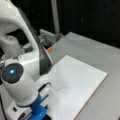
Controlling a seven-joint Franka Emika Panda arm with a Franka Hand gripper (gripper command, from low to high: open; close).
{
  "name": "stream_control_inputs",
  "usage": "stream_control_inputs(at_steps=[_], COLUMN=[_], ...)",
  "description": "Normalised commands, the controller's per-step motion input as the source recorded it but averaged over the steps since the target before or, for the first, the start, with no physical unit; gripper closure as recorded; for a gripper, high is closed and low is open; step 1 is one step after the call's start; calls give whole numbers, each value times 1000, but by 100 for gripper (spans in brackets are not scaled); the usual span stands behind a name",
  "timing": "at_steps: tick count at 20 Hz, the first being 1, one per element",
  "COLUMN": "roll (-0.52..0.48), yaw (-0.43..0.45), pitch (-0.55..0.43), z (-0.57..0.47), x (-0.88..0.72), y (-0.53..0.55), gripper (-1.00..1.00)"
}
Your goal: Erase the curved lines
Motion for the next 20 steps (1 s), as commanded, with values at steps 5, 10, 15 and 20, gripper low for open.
stream_control_inputs(at_steps=[5,10,15,20], roll=[39,35,36,42], yaw=[-18,-31,-22,-21], pitch=[-167,-170,-170,-178], z=[-107,-111,-118,-132], x=[-114,-122,-126,-136], y=[47,36,17,9], gripper=[-100,-100,-100,-100])
